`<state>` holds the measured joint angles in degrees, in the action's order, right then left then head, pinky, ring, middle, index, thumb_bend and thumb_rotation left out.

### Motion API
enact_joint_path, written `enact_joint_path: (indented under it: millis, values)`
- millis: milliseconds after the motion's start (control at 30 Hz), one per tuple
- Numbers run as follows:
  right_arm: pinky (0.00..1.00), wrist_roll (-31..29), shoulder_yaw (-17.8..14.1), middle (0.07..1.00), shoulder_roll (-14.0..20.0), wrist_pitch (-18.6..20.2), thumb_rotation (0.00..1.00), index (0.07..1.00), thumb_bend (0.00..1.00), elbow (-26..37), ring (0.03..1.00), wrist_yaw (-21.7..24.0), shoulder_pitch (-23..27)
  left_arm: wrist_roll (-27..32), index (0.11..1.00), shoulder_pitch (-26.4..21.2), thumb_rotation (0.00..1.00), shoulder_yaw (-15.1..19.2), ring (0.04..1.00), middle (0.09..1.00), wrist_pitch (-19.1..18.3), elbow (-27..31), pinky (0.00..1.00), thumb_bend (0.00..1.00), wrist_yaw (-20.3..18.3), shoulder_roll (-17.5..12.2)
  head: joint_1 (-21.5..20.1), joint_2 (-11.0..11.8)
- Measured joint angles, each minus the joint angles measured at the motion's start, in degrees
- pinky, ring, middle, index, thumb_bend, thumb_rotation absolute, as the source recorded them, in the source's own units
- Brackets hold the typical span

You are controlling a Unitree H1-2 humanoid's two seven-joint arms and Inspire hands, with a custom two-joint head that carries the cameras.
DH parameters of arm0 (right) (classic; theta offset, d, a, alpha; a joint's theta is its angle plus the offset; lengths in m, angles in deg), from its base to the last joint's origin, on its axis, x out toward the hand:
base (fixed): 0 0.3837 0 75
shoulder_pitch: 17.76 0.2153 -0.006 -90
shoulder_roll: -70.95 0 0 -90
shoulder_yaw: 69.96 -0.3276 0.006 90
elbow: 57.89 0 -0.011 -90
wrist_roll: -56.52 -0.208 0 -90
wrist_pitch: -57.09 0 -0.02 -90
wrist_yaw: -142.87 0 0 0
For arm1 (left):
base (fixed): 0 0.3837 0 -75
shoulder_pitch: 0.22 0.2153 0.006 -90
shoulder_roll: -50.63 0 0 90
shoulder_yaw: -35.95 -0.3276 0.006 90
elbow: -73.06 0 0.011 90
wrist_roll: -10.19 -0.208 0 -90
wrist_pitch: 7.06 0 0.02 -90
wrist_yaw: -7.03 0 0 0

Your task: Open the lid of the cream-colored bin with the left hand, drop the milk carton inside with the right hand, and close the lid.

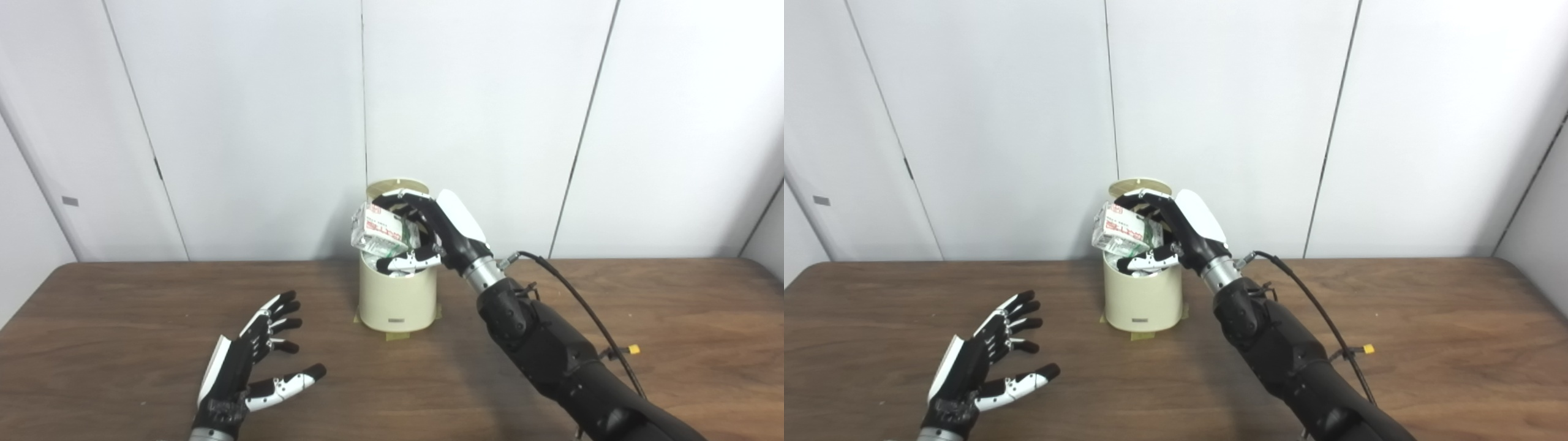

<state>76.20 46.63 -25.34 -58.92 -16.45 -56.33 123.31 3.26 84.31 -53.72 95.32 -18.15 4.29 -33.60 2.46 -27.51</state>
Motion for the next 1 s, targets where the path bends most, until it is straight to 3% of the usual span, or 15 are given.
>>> enact_joint_path:
  millis: [500, 600, 800, 1000]
  values:
    - [0.49, 2.17, -1.92, 0.677, -0.08, 0.05, 0.0, 0.675, 0.77, 2.19, 0.608, 0.74, -1.33, 0.0, 0.898, 0.0, 0.1, 0.01, 0.796, 0.865, 0.02, 0.0, 0.63, 0.73, 0.03, 0.0, -0.09, -0.09]
    - [0.48, 5.19, -2.37, 0.646, -0.06, 0.24, 0.03, 0.658, 0.74, 3.85, 0.58, -1.46, -2.22, 0.0, 0.898, 0.0, 0.09, 0.0, 0.796, 0.865, 0.02, 0.0, 0.63, 0.73, 0.04, 0.01, -0.26, -0.26]
    - [0.5, 18.46, -3.36, 0.665, 0.69, 6.81, 0.07, 0.645, 0.73, 14.54, 0.609, -6.85, -6.34, 0.11, 0.897, 0.01, 0.08, 0.13, 0.798, 0.86, 0.01, 0.0, 0.63, 0.73, 0.04, 0.01, -0.61, -0.35]
    - [0.49, 21.46, -5.79, 0.668, 1.5, 10.09, 0.02, 0.651, 0.77, 23.03, 0.604, -5.77, -11.13, 0.22, 0.895, 0.05, 0.09, 0.14, 0.796, 0.864, 0.02, -0.01, 0.63, 0.73, -0.02, -0.09, -1.05, -0.44]
